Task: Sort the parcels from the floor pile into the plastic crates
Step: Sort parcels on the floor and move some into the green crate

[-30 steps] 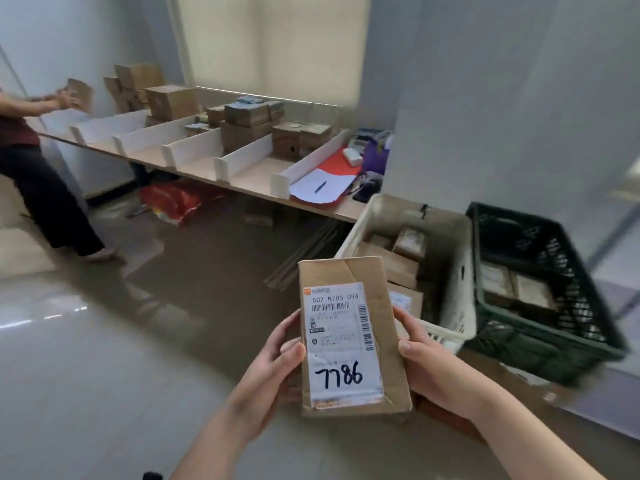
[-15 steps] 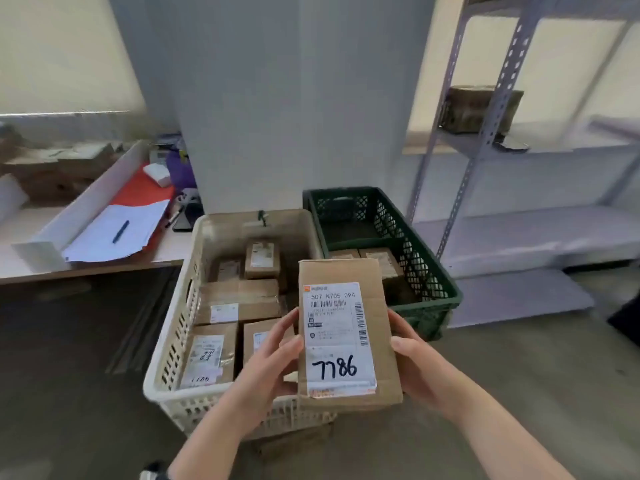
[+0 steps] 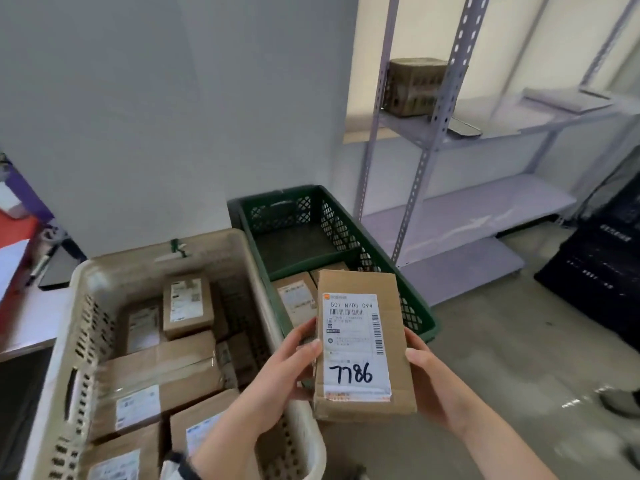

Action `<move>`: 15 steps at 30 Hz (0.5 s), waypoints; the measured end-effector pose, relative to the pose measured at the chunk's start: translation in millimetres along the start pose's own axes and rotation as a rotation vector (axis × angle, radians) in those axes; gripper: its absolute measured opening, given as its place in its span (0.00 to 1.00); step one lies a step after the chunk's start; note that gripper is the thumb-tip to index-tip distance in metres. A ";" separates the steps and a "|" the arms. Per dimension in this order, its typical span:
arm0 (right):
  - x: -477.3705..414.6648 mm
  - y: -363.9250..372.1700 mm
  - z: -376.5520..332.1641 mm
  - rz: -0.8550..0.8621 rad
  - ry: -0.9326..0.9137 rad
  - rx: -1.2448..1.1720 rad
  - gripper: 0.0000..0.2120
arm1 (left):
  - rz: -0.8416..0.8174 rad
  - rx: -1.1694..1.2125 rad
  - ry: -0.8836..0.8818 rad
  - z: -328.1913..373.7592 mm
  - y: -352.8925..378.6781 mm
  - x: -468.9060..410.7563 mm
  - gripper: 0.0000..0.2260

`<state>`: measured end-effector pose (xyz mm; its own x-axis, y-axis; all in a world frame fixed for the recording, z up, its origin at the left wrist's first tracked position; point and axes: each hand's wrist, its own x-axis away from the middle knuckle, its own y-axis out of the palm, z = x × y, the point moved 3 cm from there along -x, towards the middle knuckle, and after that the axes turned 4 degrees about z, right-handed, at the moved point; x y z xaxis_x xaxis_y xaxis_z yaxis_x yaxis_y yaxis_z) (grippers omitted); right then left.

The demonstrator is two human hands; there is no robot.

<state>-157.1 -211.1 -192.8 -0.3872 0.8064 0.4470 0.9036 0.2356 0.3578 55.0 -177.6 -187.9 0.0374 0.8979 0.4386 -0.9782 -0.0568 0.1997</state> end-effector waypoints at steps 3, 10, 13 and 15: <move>-46.7 -15.7 -24.1 0.026 0.047 0.021 0.23 | 0.028 0.023 -0.017 12.8 0.6 -51.9 0.18; -205.5 -28.1 -111.4 -0.102 0.147 0.124 0.34 | 0.228 0.030 -0.028 63.2 -19.3 -194.1 0.17; -280.4 -23.5 -133.2 -0.180 0.209 0.161 0.33 | 0.324 0.076 -0.042 82.6 -36.4 -243.9 0.19; -328.8 -15.1 -140.0 -0.220 0.238 0.215 0.32 | 0.356 0.118 -0.037 92.9 -51.3 -268.7 0.19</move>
<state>-69.0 -555.7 -230.4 -0.5851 0.5813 0.5655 0.8021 0.5177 0.2978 114.2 -456.5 -234.7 -0.2915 0.7967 0.5294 -0.9012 -0.4144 0.1273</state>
